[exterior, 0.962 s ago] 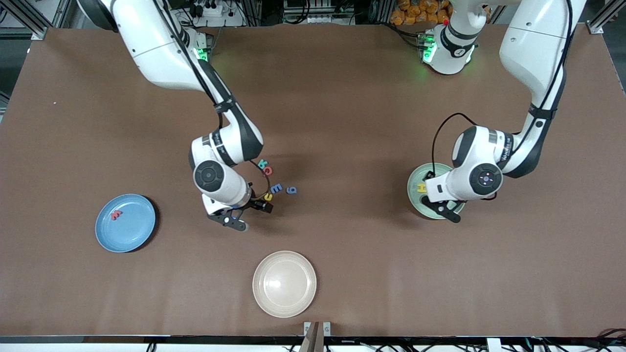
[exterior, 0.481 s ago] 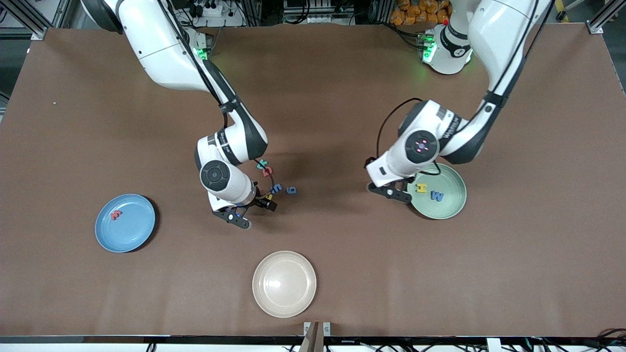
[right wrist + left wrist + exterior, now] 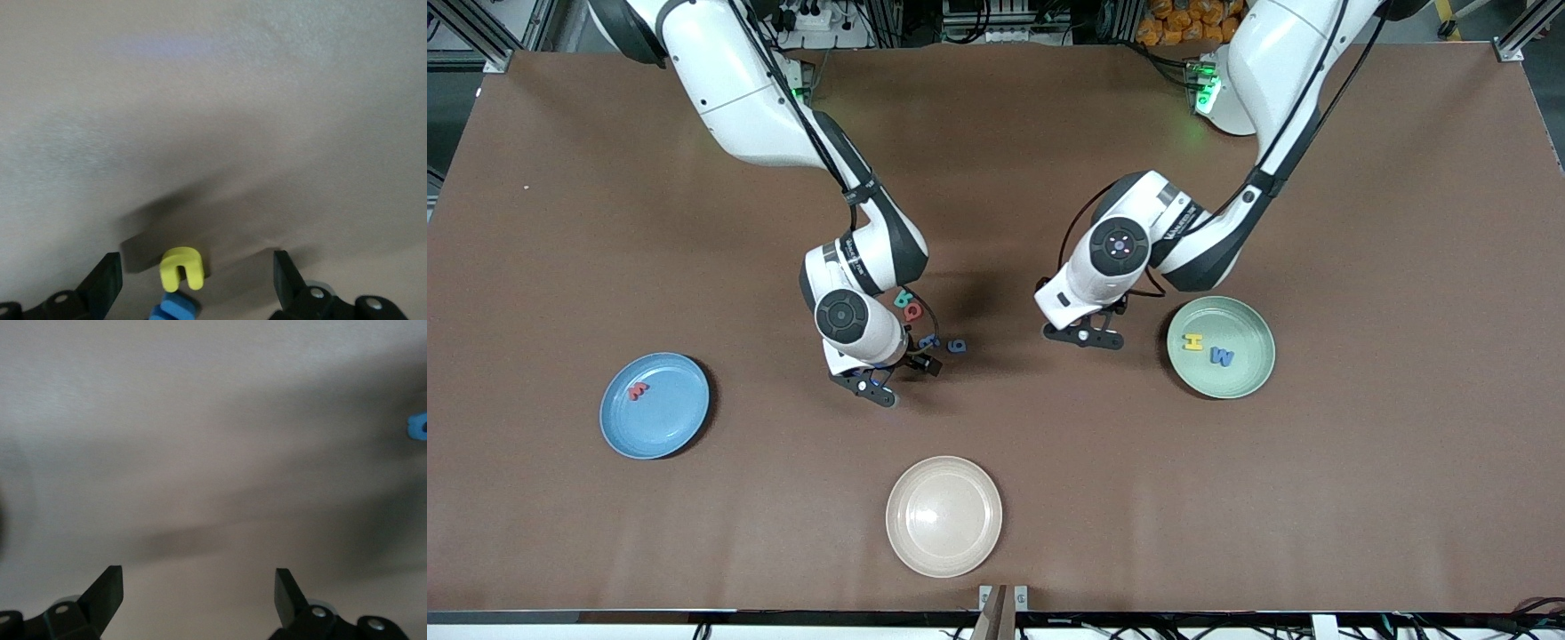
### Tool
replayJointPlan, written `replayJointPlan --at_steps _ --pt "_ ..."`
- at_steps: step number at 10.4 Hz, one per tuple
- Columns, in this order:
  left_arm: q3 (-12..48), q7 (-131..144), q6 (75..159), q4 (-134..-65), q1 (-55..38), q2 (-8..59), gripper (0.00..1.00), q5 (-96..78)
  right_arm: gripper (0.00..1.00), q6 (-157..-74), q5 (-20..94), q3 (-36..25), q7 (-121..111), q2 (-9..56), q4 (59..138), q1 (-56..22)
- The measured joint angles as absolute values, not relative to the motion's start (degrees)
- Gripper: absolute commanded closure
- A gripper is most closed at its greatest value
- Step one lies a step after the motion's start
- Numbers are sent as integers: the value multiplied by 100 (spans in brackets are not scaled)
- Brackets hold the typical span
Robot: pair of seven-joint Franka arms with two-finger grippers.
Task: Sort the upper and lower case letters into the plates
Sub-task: 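Grasp the yellow u with the right gripper while the left gripper returns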
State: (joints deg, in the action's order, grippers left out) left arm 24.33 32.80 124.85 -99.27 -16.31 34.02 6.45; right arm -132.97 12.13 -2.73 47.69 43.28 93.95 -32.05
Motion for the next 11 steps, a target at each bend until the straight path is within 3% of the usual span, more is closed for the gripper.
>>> replayJointPlan --at_steps 4,5,6,11 --pt "2432 3877 12520 -9567 -1885 3704 0 645 0 -13319 1213 -274 4774 4332 9431 -3262" --pt "2430 4026 12532 -9478 -1972 3776 0 645 55 -13319 1213 -273 4797 4332 9432 -3287" --pt "2429 4101 12545 -9429 -2031 3828 0 645 100 -13322 1213 -274 4823 4331 9435 -3316" --pt "2407 4126 12809 -9340 -2085 3957 0 645 100 -13400 1224 -276 4891 4263 9438 -3355"
